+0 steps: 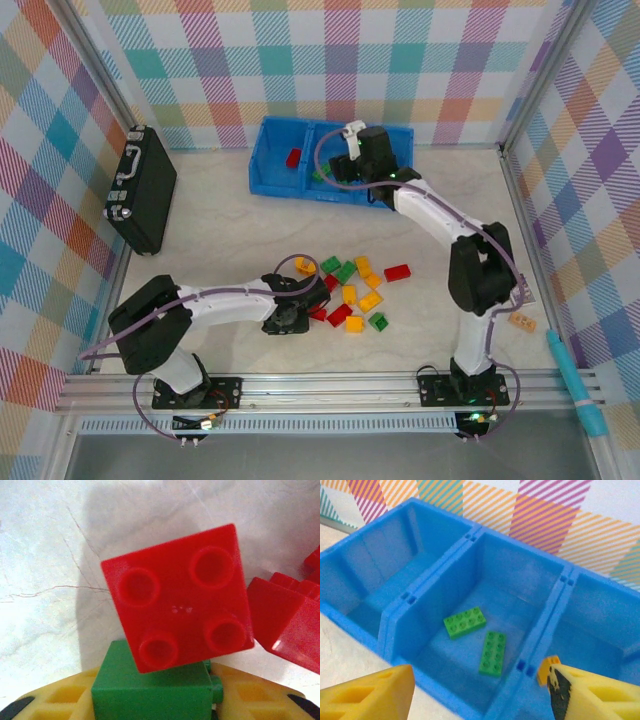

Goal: Sort the legos into containers by color
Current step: Pick up the lego from the middle-left of the table.

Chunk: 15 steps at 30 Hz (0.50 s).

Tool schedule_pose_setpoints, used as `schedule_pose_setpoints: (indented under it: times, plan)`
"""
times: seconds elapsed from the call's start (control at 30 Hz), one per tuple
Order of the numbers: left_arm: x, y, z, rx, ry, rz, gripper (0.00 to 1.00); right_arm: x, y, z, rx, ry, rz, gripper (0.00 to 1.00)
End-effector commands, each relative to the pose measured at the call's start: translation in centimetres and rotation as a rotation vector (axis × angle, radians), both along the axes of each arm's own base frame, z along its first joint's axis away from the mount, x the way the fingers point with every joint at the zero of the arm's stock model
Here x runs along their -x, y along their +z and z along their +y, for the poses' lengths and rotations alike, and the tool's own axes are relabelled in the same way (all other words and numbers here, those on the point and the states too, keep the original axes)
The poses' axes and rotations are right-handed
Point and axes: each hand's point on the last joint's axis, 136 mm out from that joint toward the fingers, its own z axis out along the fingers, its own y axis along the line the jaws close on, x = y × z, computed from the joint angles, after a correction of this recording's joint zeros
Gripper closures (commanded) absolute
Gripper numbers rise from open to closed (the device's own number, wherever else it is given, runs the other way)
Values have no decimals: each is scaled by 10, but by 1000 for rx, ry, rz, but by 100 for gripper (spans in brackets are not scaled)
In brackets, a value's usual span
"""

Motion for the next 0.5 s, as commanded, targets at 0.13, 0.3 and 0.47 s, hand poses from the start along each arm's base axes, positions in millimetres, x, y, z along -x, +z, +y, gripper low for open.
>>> schedule_pose_setpoints:
  times: [0.13, 0.3, 0.47]
  plan:
    - [-7, 34, 6, -24, -52, -73, 67, 62, 33, -40, -63, -73, -24, 27]
    - [-46, 95, -15, -27, -159, -199, 67, 118, 2, -70, -123, -138, 101, 27]
    - [-100, 149, -38, 23, -213, -319, 67, 165, -36, -93, -185, -200, 216, 27]
